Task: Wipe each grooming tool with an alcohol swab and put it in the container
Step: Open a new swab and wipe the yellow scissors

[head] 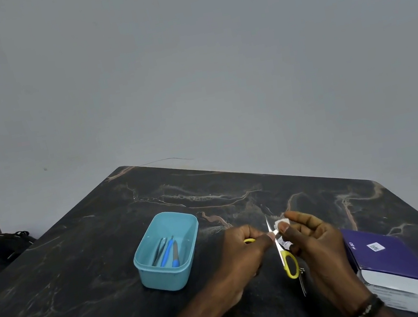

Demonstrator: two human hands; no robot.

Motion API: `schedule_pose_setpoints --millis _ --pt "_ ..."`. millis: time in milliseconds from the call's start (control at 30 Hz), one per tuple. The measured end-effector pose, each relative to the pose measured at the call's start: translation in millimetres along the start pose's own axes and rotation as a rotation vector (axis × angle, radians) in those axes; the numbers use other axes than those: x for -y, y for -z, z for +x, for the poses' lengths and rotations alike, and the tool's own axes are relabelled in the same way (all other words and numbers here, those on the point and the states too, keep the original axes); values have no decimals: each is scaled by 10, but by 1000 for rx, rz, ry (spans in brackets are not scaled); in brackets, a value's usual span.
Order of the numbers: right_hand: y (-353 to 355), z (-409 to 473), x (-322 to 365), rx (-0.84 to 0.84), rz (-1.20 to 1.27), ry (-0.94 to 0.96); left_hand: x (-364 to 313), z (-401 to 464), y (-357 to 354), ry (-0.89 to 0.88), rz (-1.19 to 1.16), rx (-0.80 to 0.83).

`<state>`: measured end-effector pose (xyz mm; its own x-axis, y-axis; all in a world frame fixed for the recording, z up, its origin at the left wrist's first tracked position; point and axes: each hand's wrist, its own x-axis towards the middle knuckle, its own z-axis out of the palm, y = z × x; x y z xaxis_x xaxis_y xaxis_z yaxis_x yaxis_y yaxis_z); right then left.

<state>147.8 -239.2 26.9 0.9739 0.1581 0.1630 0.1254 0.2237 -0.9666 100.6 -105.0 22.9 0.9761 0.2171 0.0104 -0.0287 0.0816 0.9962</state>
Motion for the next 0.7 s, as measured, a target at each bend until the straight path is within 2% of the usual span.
schedule_pose_setpoints --millis 133,333,467,567,700 --pt "-32 -7 -26 48 -64 -12 -9 -10 20 -1 -5 -3" --pt "1 14 2 -42 30 16 -5 6 -4 9 1 2" --pt "1 13 -26 28 -17 -16 6 -1 18 -4 4 -28" --pt "-6 11 -15 26 -36 22 -9 6 30 7 -69 -61" --pt "-10 -15 -7 -52 28 89 -31 -11 14 43 -238 9"
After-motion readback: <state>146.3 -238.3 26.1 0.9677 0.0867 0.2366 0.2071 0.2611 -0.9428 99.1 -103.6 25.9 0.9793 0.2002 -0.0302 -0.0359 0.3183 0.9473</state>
